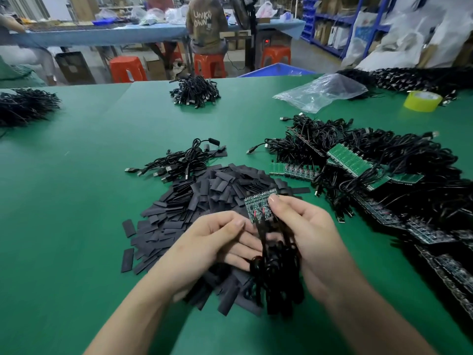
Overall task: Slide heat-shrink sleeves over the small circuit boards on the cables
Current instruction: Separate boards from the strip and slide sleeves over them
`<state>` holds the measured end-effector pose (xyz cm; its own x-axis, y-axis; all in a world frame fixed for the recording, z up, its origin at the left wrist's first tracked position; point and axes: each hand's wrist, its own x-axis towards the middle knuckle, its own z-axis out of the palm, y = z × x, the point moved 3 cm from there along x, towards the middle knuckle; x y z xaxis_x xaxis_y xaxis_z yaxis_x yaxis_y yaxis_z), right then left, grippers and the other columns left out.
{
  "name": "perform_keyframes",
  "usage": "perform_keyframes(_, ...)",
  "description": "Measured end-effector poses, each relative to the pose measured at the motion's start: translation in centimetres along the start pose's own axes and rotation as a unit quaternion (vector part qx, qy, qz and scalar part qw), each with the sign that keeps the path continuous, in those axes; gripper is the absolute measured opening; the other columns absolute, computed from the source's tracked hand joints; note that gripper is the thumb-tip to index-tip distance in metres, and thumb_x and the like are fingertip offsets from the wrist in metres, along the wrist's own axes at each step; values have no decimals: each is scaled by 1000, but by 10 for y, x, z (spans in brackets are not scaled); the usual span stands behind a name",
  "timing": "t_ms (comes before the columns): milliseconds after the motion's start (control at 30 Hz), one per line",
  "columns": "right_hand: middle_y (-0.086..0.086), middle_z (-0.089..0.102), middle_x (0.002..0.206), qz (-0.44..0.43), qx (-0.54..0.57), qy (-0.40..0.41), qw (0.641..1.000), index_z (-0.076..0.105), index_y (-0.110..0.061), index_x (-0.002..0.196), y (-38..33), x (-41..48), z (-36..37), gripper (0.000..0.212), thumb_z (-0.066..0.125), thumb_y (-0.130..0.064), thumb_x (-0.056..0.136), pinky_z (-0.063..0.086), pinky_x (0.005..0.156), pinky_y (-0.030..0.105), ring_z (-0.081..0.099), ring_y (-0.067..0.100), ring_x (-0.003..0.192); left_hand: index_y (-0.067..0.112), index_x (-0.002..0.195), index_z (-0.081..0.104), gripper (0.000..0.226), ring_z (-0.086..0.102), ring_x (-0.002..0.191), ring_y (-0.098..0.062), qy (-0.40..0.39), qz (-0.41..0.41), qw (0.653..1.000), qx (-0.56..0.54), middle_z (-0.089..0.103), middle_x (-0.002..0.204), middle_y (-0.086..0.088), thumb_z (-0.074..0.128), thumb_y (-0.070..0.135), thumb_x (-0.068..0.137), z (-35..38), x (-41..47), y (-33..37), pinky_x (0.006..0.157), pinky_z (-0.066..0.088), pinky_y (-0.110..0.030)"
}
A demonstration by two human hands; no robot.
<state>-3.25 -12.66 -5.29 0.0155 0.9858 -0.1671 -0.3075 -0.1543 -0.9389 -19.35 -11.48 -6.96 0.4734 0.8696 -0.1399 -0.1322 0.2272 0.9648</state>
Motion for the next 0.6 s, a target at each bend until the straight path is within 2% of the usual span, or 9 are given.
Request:
perform_keyframes(67, 12, 72, 82, 25, 0, 19, 1000, 79, -14, 85, 14, 12, -2, 16, 70, -23, 95, 58, 62, 28, 63, 20, 68, 20, 97, 75, 24, 75, 72, -22, 7, 0, 1000, -11, 76, 91, -17, 55, 33, 99, -10, 1, -4, 61, 58, -24)
perform_keyframes(133, 15, 76, 87, 36, -2, 14, 999, 79, -10, 90, 24, 22, -3, 16, 69, -22, 96, 59, 60, 29, 65, 19, 66, 26, 96, 75, 21, 76, 73, -25, 16, 1, 1000, -14, 76, 92, -16, 60, 40, 94, -16, 4, -4, 61, 59, -25)
perform_keyframes(233, 15, 76, 85, 41, -9, 2, 999, 78, -8, 91, 33, 33, -4, 16, 70, -21, 95, 60, 60, 31, 69, 19, 65, 26, 98, 74, 23, 76, 72, -27, 34, 0, 999, -2, 75, 90, -14, 63, 45, 91, -22, 10, -7, 60, 59, -26)
perform_keyframes(333, 8, 72, 76, 62, -27, -23, 997, 75, -3, 94, 39, 44, -7, 19, 71, -22, 94, 57, 54, 26, 68, 15, 60, 22, 91, 74, 17, 75, 67, -26, 63, 15, 997, 42, 75, 85, -13, 64, 36, 93, -27, 17, -12, 57, 58, -25)
perform_keyframes(400, 8, 74, 83, 82, -63, -66, 992, 75, -3, 97, 42, 51, -10, 24, 71, -26, 94, 58, 60, 26, 68, 13, 67, 26, 84, 74, 13, 74, 63, -26, 88, 29, 994, 59, 75, 80, -13, 65, 32, 89, -29, 20, -17, 54, 58, -25)
perform_keyframes(500, 7, 78, 93, 65, -137, -130, 980, 77, -11, 98, 42, 56, -14, 19, 71, -29, 95, 58, 67, 26, 70, 12, 78, 20, 86, 74, 14, 74, 65, -24, 117, 57, 986, 104, 75, 78, -10, 67, 32, 88, -34, 23, -22, 55, 57, -25)
perform_keyframes(600, 7, 78, 91, -14, -201, -94, 975, 76, -16, 92, 46, 59, -16, 9, 75, -25, 92, 59, 79, 36, 73, 16, 82, 22, 86, 77, 13, 67, 66, -10, 156, 96, 969, 164, 73, 74, 1, 74, 35, 84, -39, 24, -25, 59, 54, -23)
